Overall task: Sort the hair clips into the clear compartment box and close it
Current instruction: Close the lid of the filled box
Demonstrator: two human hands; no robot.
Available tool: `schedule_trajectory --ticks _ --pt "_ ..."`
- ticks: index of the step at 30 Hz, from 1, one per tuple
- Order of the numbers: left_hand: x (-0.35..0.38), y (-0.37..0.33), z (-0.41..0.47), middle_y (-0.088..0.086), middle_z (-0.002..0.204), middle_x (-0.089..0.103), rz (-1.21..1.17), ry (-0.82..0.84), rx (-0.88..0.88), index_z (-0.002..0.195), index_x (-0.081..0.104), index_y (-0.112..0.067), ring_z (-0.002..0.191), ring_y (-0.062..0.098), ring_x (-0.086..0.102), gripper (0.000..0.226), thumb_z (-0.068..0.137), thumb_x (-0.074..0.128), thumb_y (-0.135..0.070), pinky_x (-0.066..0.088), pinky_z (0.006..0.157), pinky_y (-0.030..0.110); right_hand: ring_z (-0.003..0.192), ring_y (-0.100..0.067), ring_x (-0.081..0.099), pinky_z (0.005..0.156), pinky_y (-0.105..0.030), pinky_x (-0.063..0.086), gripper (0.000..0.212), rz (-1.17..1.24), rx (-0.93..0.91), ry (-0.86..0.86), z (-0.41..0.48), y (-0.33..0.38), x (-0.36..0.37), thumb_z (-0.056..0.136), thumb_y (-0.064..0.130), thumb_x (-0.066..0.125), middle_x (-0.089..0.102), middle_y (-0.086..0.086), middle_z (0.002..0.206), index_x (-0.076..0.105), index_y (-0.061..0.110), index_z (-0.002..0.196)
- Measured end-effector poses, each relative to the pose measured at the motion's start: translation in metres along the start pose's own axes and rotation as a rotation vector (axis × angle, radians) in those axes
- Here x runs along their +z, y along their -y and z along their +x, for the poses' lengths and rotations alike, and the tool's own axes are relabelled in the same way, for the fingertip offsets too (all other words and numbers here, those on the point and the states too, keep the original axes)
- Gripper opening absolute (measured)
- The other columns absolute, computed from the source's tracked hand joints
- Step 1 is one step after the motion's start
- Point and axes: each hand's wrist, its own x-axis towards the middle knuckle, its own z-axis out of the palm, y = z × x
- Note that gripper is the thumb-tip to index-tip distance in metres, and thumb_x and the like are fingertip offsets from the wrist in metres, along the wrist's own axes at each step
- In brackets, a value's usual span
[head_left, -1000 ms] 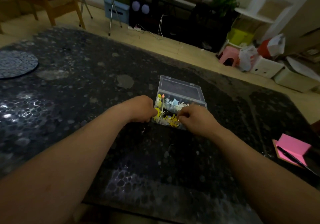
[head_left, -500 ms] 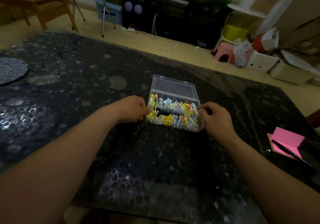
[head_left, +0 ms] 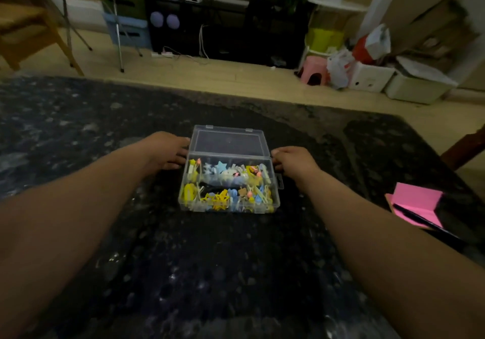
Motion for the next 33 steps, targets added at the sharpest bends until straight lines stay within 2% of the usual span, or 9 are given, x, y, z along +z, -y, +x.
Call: schedule_trajectory --ticks 5,10,17,19,22,24,28,30,33 --pt "0.005 0.003 0.025 0.006 0.088 0.074 -0.011 -0.021 0.007 0.110 0.074 -0.007 0.079 0.018 0.065 0.023 0.099 0.060 -0.021 0.048 0.069 0.029 0.085 -0.022 0.073 0.079 -0.036 0.060 0.020 0.014 0.018 0.057 0.005 0.011 0.007 0.101 0.012 0.066 0.078 -0.008 0.090 0.076 0.020 0.086" --pt "0.005 0.010 0.037 0.019 0.093 0.067 0.035 -0.068 0.033 0.102 0.075 0.000 0.085 0.028 0.056 0.018 0.090 0.063 -0.007 0.044 0.069 0.033 0.090 -0.021 0.075 0.082 -0.036 0.062 0.009 -0.007 0.022 0.068 0.007 0.012 0.008 0.099 0.010 0.071 0.078 -0.009 0.097 0.077 0.016 0.099" --pt "0.004 0.012 0.034 0.016 0.100 0.076 0.003 -0.061 0.120 0.114 0.075 -0.015 0.074 0.021 0.054 0.030 0.091 0.064 0.001 0.038 0.062 0.031 0.099 -0.022 0.077 0.095 -0.044 0.063 0.033 0.039 -0.017 0.120 0.004 0.014 0.007 0.098 0.003 0.068 0.079 -0.009 0.115 0.073 0.013 0.130" --pt "0.004 0.010 0.025 0.014 0.096 0.077 -0.062 -0.042 0.128 0.112 0.074 -0.016 0.074 0.019 0.056 0.030 0.092 0.062 0.002 0.040 0.064 0.031 0.098 -0.021 0.076 0.088 -0.040 0.064 0.036 0.066 -0.034 0.119 0.002 0.015 0.005 0.098 0.001 0.067 0.078 -0.008 0.115 0.071 0.015 0.131" --pt "0.001 0.005 0.008 0.007 0.098 0.075 -0.151 -0.025 0.116 0.112 0.075 -0.020 0.076 0.015 0.059 0.028 0.094 0.055 -0.011 0.044 0.071 0.031 0.091 -0.018 0.075 0.069 -0.028 0.056 0.026 0.122 -0.043 0.106 -0.010 0.021 0.001 0.099 0.006 0.062 0.078 -0.005 0.105 0.072 0.018 0.120" --pt "-0.002 0.005 -0.004 0.009 0.109 0.073 -0.259 -0.002 0.085 0.113 0.074 -0.021 0.080 0.016 0.060 0.028 0.097 0.053 -0.029 0.046 0.075 0.032 0.087 -0.021 0.072 0.075 -0.032 0.051 0.022 0.184 -0.055 0.094 -0.018 0.026 -0.002 0.101 0.019 0.058 0.079 -0.006 0.099 0.076 0.016 0.112" --pt "-0.008 0.011 -0.026 0.006 0.117 0.073 -0.339 0.037 0.036 0.110 0.070 -0.029 0.096 0.022 0.064 0.038 0.101 0.046 -0.057 0.047 0.083 0.037 0.092 -0.020 0.068 0.088 -0.041 0.051 0.042 0.222 -0.004 0.012 -0.038 0.024 -0.006 0.108 0.048 0.047 0.076 -0.002 0.099 0.077 0.019 0.105" --pt "-0.005 0.014 -0.040 0.006 0.116 0.074 -0.344 0.045 0.037 0.114 0.070 -0.027 0.106 0.023 0.066 0.043 0.100 0.048 -0.061 0.049 0.086 0.038 0.101 -0.020 0.066 0.092 -0.042 0.053 0.044 0.219 0.016 -0.009 -0.053 0.018 -0.008 0.108 0.054 0.046 0.074 -0.001 0.107 0.076 0.022 0.113" --pt "0.000 0.025 -0.059 0.004 0.112 0.074 -0.349 0.050 0.036 0.118 0.070 -0.025 0.098 0.021 0.067 0.040 0.104 0.047 -0.055 0.048 0.088 0.038 0.102 -0.019 0.068 0.086 -0.039 0.053 0.037 0.220 0.036 0.039 -0.078 0.009 -0.009 0.112 0.048 0.044 0.073 -0.003 0.111 0.071 0.022 0.113"
